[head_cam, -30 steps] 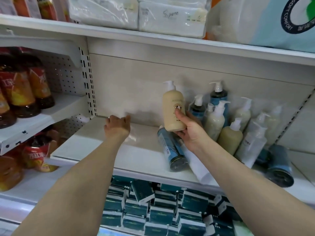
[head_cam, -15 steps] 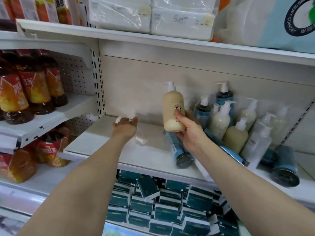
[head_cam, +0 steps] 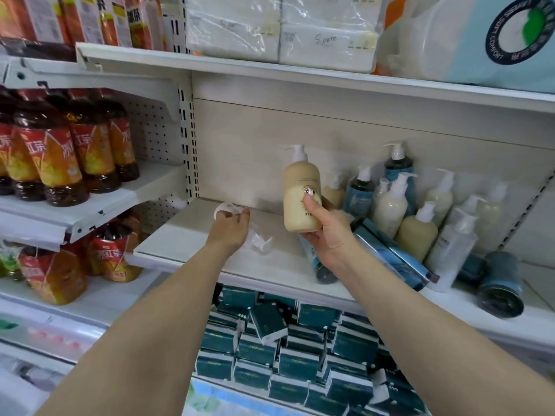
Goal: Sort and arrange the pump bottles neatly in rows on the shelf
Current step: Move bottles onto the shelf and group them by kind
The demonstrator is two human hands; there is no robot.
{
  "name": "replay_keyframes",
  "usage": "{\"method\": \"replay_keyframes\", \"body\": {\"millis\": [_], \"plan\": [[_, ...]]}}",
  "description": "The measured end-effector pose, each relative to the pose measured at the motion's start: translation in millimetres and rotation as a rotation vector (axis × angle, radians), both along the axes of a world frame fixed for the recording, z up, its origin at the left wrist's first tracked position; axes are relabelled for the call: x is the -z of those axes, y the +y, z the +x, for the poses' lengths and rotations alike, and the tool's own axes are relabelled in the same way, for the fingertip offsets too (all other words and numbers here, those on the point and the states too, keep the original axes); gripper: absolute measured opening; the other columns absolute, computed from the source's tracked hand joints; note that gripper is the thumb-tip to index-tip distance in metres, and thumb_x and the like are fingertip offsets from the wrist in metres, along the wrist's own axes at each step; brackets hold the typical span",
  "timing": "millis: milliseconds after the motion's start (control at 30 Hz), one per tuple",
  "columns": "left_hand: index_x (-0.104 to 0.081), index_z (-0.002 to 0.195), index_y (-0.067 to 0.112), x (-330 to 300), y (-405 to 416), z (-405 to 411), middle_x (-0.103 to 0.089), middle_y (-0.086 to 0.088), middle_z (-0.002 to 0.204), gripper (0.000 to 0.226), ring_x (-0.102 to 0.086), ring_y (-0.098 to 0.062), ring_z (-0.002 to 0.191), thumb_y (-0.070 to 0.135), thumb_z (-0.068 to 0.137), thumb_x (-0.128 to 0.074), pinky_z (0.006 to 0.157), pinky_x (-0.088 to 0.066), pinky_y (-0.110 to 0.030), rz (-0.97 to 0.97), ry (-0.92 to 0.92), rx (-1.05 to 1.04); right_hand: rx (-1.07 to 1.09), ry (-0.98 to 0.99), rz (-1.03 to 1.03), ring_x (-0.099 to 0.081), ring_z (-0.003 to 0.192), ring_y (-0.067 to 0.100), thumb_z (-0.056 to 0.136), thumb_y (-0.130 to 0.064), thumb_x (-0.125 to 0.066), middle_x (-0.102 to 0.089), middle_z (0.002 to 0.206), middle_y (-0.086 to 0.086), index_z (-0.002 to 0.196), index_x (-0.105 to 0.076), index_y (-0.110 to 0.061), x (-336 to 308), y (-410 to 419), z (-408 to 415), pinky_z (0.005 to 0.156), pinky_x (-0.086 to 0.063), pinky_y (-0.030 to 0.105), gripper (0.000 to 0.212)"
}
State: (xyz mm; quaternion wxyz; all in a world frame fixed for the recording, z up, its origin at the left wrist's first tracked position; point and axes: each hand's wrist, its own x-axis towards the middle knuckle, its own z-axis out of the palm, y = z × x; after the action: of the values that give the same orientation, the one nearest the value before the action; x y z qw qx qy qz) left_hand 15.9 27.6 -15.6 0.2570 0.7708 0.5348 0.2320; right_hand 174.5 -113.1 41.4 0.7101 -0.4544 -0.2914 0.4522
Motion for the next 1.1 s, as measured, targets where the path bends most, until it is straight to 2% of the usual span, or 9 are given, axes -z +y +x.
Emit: {"method": "replay_keyframes", "body": {"millis": [100, 267, 467, 600, 733, 833, 933, 1033, 1100], "plan": [[-0.05, 0.142, 0.011, 0, -5, 3, -0.053, -0.016, 0.143, 0.046, -0.031, -0.035, 0.137, 0.022, 0.108, -0.019, 0.109, -0.033, -0.043, 0.049, 0.016, -0.017, -0.013, 0.0, 0.004, -0.069, 0.102, 0.021, 0.077, -0.032, -0.079, -0.069, 0.127, 0.011, 0.137, -0.058, -0.015, 2, -1, 3, 0.065, -0.057, 0.027, 0.065], [-0.043, 0.148, 0.029, 3, 0, 5, -0.027, -0.007, 0.156, 0.057, -0.029, -0.036, 0.137, 0.007, 0.096, -0.039, 0.112, -0.034, -0.043, 0.119, 0.233, -0.018, -0.031, 0.023, 0.01, -0.07, 0.1, 0.018, 0.073, -0.03, -0.08, -0.071, 0.124, 0.007, 0.137, -0.057, -0.017, 1, 6, 14, 0.065, -0.057, 0.026, 0.069], [-0.037, 0.148, 0.038, -5, 8, 24, -0.029, -0.003, 0.151, 0.062, -0.028, -0.034, 0.138, 0.013, 0.094, -0.054, 0.112, -0.032, -0.039, 0.229, 0.554, 0.034, -0.078, 0.026, 0.002, -0.071, 0.102, 0.019, 0.065, -0.033, -0.083, -0.071, 0.124, 0.005, 0.135, -0.059, -0.02, -9, 28, 24, 0.064, -0.056, 0.024, 0.075], [-0.04, 0.145, 0.04, -7, 19, 29, -0.033, -0.002, 0.144, 0.064, -0.03, -0.032, 0.136, 0.009, 0.091, -0.054, 0.114, -0.027, -0.039, 0.317, 0.652, 0.071, -0.09, -0.003, 0.014, -0.071, 0.107, 0.02, 0.064, -0.036, -0.085, -0.073, 0.12, 0.002, 0.131, -0.062, -0.022, -12, 39, 24, 0.074, -0.057, 0.028, 0.072], [-0.041, 0.146, 0.039, -6, 31, 19, -0.036, -0.004, 0.137, 0.066, -0.033, -0.032, 0.131, 0.012, 0.09, -0.06, 0.112, -0.029, -0.04, 0.364, 0.737, 0.124, -0.046, -0.005, -0.009, -0.07, 0.11, 0.021, 0.062, -0.038, -0.086, -0.072, 0.122, 0.003, 0.133, -0.06, -0.022, -4, 39, 15, 0.071, -0.057, 0.028, 0.077], [-0.048, 0.142, 0.035, -10, 39, 6, -0.038, -0.006, 0.131, 0.063, -0.035, -0.031, 0.129, 0.019, 0.084, -0.067, 0.108, -0.032, -0.039, 0.447, 0.727, 0.148, 0.032, -0.02, 0.024, -0.069, 0.112, 0.022, 0.063, -0.037, -0.086, -0.072, 0.124, 0.003, 0.134, -0.06, -0.022, -6, 37, 8, 0.074, -0.056, 0.029, 0.076], [-0.052, 0.13, 0.021, -10, 46, -7, -0.046, -0.007, 0.126, 0.065, -0.041, -0.03, 0.123, 0.034, 0.073, -0.08, 0.101, -0.038, -0.038, 0.483, 0.658, 0.25, 0.105, 0.022, 0.041, -0.068, 0.111, 0.023, 0.071, -0.033, -0.081, -0.071, 0.125, 0.006, 0.133, -0.059, -0.02, -9, 30, -6, 0.074, -0.057, 0.03, 0.067], [-0.047, 0.117, 0.012, -7, 41, -23, -0.059, -0.007, 0.111, 0.076, -0.058, -0.029, 0.102, 0.05, 0.065, -0.086, 0.083, -0.048, -0.037, 0.322, 0.441, 0.304, 0.188, 0.034, 0.038, -0.068, 0.105, 0.021, 0.073, -0.035, -0.08, -0.069, 0.127, 0.007, 0.133, -0.058, -0.019, -3, 22, -25, 0.067, -0.057, 0.027, 0.066], [-0.044, 0.119, 0.01, -5, 36, -34, -0.062, -0.005, 0.107, 0.082, -0.06, -0.027, 0.094, 0.057, 0.064, -0.085, 0.079, -0.052, -0.038, 0.237, 0.369, 0.29, 0.233, 0.046, 0.029, -0.067, 0.103, 0.021, 0.081, -0.033, -0.076, -0.068, 0.127, 0.007, 0.125, -0.062, -0.02, 1, 16, -41, 0.07, -0.058, 0.029, 0.048]]}}
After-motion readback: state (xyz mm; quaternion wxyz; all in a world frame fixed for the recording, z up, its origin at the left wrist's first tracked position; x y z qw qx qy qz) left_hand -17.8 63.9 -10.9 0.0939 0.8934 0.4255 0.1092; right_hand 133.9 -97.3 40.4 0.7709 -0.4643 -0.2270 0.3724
